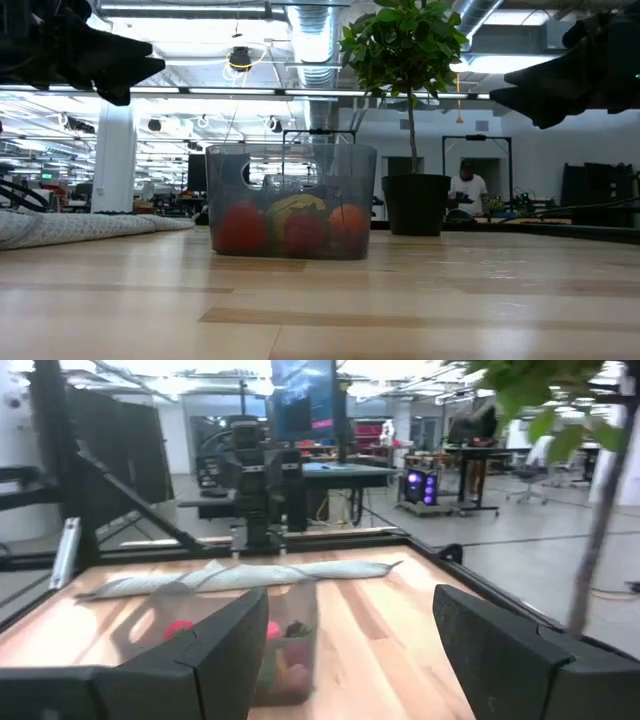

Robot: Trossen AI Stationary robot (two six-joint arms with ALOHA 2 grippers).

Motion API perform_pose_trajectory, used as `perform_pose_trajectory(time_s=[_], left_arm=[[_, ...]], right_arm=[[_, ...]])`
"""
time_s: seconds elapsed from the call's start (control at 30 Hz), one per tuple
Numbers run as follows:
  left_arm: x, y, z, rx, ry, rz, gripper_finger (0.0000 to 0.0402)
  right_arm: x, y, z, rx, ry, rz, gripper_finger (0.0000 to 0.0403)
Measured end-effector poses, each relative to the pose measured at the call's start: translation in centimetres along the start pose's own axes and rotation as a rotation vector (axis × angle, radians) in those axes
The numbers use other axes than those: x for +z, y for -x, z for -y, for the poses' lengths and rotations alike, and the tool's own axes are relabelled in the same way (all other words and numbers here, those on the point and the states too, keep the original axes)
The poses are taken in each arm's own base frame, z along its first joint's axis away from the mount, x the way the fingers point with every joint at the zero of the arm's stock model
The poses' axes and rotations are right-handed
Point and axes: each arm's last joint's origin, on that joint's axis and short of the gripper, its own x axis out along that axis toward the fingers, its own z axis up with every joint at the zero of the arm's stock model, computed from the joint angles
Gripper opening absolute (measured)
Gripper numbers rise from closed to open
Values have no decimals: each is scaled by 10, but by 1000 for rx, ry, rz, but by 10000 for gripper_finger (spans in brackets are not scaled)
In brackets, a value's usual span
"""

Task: Pick and placing Produce into tupperware
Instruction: Return to Home Position

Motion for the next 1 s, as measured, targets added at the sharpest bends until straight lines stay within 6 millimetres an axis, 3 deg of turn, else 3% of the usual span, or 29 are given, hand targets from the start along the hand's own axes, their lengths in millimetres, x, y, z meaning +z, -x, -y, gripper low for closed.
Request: perform_pose_trajectory(time_s=[0.2,0.37,0.77,1.0], left_arm=[[-4,-2,-10,69,-20,-34,178],[-5,-4,-14,-17,-9,-37,178],[-15,-5,-13,-80,-17,-135,177],[-20,-8,-12,-73,72,-196,177]], right_arm=[[-3,-1,14,15,-15,-23,306],[-1,1,22,57,-10,2,306],[-7,-4,22,62,-49,-73,306],[-8,-5,23,61,-52,-84,306]])
